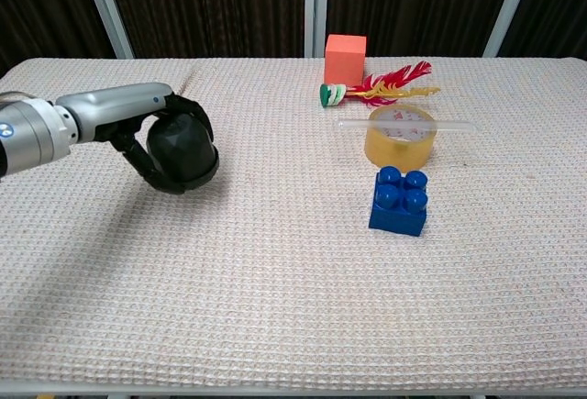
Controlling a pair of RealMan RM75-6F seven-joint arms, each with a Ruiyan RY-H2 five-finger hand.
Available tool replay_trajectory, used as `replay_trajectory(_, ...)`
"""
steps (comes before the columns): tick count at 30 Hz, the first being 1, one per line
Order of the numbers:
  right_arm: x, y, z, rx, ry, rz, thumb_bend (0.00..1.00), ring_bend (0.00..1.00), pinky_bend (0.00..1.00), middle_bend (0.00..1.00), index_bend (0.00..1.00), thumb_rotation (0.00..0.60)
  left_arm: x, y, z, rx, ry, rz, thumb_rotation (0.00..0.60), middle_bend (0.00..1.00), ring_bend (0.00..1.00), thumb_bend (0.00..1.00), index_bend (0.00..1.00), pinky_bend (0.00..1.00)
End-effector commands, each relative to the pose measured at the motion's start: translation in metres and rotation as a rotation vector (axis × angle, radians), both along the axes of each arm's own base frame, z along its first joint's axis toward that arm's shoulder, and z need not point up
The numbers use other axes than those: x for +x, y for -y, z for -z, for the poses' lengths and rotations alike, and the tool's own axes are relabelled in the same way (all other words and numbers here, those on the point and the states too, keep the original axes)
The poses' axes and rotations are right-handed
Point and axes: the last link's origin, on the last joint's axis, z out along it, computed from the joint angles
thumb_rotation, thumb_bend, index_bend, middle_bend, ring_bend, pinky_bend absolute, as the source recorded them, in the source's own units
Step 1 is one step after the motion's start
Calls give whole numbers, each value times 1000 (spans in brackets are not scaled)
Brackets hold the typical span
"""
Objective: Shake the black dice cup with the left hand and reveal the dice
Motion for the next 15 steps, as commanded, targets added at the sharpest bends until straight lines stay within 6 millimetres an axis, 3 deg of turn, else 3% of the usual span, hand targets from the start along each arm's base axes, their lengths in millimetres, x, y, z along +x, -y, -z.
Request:
replay_trajectory(1, 0, 0, 0, 0, 1, -2, 135, 0, 0, 0, 0, 600, 5, -5, -14, 23, 6, 4, 600, 421, 107, 223, 383, 239)
replay_trajectory(6, 2, 0, -1, -9, 4, -11, 134, 0, 0, 0, 0, 600, 30, -22, -54, 92, 22, 53, 600, 422, 107, 225, 383, 240)
replay_trajectory(12, 4, -1, -1, -8, 3, -19, 134, 0, 0, 0, 0, 600, 91, -40, -115, 189, 45, 166, 600, 430, 129, 224, 394, 265)
replay_trajectory(15, 5, -2, -1, -11, 4, -28, 134, 0, 0, 0, 0, 600, 100, -41, -127, 209, 40, 169, 600, 437, 136, 224, 395, 266)
